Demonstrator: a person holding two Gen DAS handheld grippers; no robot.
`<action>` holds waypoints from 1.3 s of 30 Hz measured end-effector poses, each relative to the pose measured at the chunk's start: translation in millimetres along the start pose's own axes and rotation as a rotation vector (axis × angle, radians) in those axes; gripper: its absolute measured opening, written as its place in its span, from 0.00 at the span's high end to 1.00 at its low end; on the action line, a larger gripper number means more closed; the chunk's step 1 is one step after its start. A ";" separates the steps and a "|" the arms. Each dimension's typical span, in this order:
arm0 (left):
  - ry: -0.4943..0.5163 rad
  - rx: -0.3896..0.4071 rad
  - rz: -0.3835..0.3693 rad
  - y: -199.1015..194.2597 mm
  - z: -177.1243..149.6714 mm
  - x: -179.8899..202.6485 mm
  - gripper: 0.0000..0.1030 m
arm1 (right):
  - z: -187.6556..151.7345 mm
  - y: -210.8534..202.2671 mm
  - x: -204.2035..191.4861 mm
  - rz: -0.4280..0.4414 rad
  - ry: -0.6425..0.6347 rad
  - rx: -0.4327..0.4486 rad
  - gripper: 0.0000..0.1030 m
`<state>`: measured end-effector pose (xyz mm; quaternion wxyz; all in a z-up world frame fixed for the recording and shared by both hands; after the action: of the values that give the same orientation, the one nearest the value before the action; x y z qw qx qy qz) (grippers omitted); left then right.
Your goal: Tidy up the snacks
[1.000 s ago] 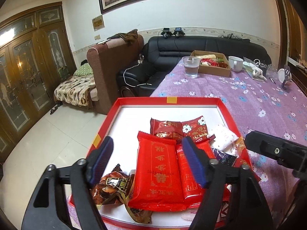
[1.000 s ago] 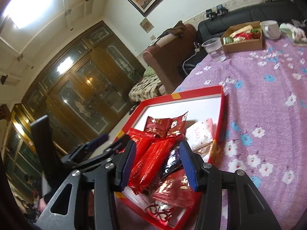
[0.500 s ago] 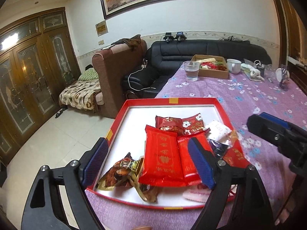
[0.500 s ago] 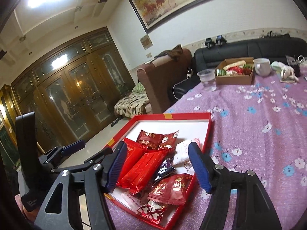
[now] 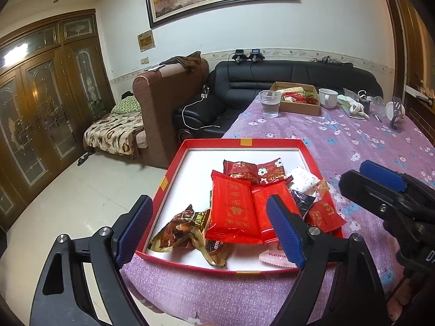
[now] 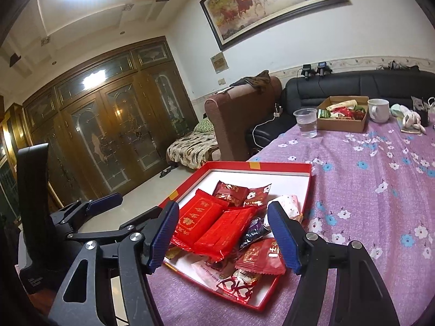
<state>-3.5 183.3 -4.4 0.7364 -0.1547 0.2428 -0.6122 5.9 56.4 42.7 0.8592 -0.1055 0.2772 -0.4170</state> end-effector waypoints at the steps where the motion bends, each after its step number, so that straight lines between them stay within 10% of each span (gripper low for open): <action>1: -0.001 -0.001 0.001 1.1 0.7 0.4 0.16 | 0.4 -1.4 -1.3 -0.001 -0.003 0.003 0.33; 39: -0.010 -0.023 -0.009 7.9 -5.4 -3.1 0.16 | -3.2 7.0 -5.5 -0.009 -0.040 -0.020 0.31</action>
<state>-0.4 188.3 -12.5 0.7331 -0.1672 0.2455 -0.6118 5.9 65.2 39.4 0.8617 -0.1236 0.2634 -0.4157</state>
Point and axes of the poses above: each gripper's, at about its wrist camera, not at the fingertips, and y roughly the way its jaws point, x to its right, z to its top, the point moved 6 cm from there along y, roughly the way its jaws point
